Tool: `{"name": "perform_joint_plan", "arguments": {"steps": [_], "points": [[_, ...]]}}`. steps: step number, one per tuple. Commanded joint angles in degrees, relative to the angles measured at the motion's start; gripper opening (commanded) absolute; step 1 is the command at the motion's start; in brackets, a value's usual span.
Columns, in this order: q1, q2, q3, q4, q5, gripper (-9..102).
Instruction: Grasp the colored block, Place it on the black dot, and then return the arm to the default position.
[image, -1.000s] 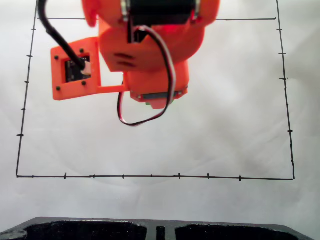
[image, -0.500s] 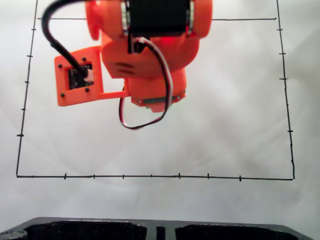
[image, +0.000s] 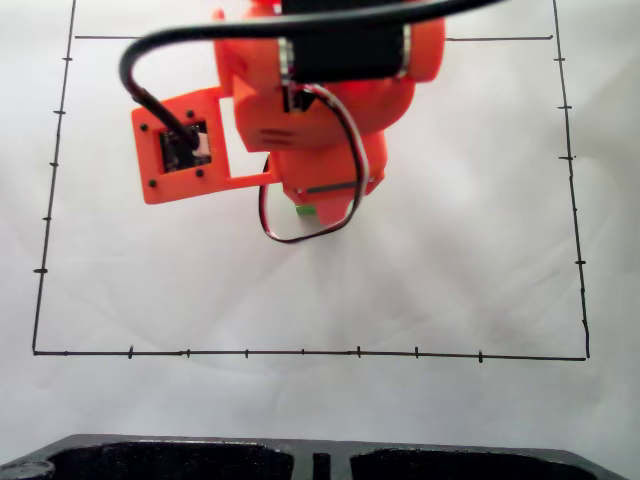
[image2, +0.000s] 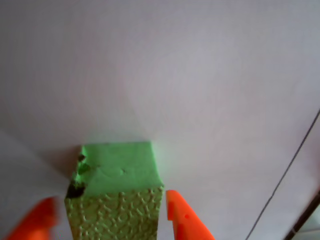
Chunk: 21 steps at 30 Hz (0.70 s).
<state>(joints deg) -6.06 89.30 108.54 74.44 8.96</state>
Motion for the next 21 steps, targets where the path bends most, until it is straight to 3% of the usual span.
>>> {"name": "perform_joint_plan", "arguments": {"steps": [1,6,16,21], "points": [[0.4,2.5,-0.2,1.2,-0.9,37],[0.1,9.7,-0.3,5.0,-2.7,53],[0.8,29.7,0.0,12.7,-10.6,59],[3.3,44.2,5.8,11.9,-16.4,58]]}}
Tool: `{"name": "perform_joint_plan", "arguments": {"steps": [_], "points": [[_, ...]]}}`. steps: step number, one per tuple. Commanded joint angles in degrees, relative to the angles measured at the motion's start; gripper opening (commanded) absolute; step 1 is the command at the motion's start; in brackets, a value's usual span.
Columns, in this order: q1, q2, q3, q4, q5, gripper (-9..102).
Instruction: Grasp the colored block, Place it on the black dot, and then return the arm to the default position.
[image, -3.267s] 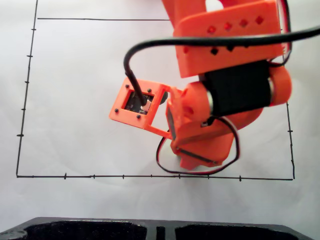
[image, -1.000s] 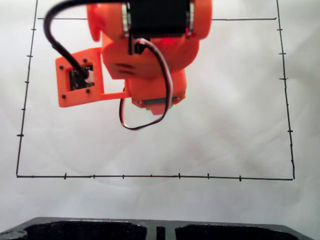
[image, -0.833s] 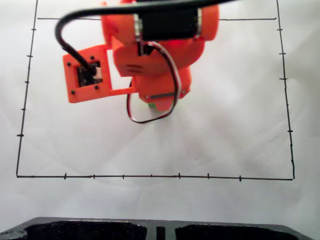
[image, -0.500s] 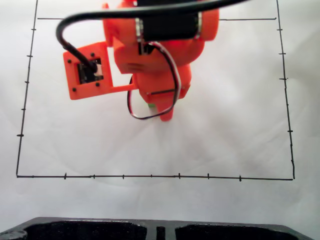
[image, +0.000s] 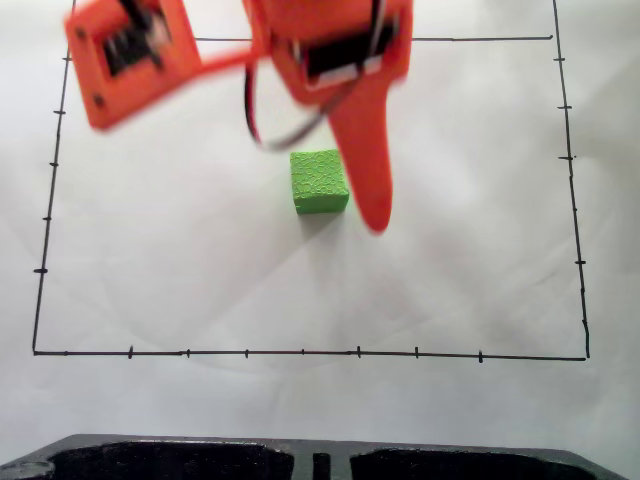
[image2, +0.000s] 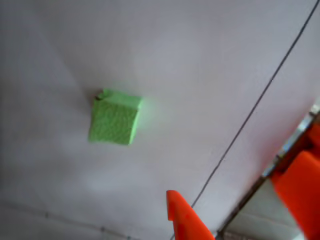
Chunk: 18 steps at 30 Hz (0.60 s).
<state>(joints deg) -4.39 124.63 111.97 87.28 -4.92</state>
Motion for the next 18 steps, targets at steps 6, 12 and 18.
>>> {"name": "perform_joint_plan", "arguments": {"steps": [6,12,18], "points": [[4.5,28.2,15.5,-4.5,-6.0,52],[4.8,39.5,24.8,-6.6,-2.1,33],[6.9,50.9,35.9,-14.5,0.9,7]]}}
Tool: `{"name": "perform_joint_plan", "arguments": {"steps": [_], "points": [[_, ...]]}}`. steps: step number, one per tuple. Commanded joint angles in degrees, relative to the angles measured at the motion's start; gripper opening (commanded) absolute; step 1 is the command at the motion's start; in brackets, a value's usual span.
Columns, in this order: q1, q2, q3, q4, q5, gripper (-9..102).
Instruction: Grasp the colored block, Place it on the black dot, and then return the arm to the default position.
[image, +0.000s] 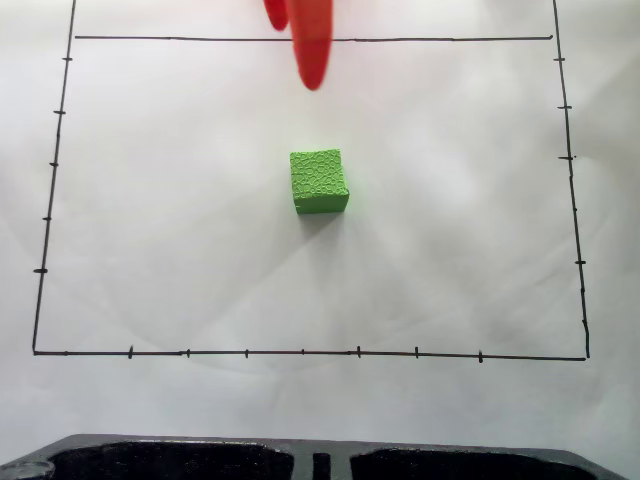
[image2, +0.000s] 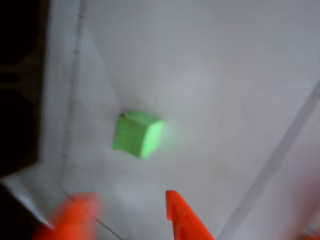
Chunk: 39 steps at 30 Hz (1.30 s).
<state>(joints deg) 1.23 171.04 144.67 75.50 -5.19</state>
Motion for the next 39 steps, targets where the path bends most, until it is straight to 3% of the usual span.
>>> {"name": "perform_joint_plan", "arguments": {"steps": [1,3,12,20,29,39], "points": [[1.4,6.1,5.2,-4.1,1.7,5],[1.8,9.1,8.9,-7.1,3.9,0],[0.0,14.3,21.0,-19.2,8.4,0],[-1.5,16.1,29.5,-28.8,4.6,0],[-2.1,16.2,29.6,-24.2,10.9,0],[-2.6,16.2,29.6,-24.2,9.9,0]]}}
